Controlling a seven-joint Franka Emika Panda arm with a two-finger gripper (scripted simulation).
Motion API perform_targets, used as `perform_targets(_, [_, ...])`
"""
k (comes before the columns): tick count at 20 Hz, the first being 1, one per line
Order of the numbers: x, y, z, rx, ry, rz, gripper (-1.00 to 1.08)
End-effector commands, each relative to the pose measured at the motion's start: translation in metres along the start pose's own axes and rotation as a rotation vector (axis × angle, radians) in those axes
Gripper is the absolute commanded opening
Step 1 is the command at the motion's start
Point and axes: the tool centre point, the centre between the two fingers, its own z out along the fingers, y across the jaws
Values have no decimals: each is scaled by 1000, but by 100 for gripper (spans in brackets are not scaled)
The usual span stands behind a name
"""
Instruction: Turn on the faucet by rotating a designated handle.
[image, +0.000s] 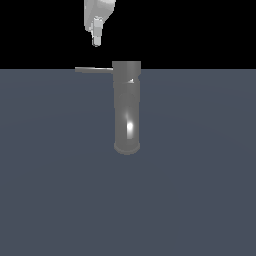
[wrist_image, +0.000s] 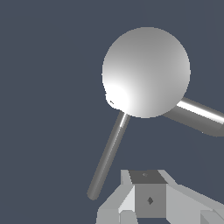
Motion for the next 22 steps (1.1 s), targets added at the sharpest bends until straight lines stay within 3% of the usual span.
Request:
perform_targets(1, [-2,-12,10,2,9,60,-100])
perform_targets(12, [-12,-58,50,15,56,286,-100])
perform_targets(22, [-18,-75,67,27,79,376,-100])
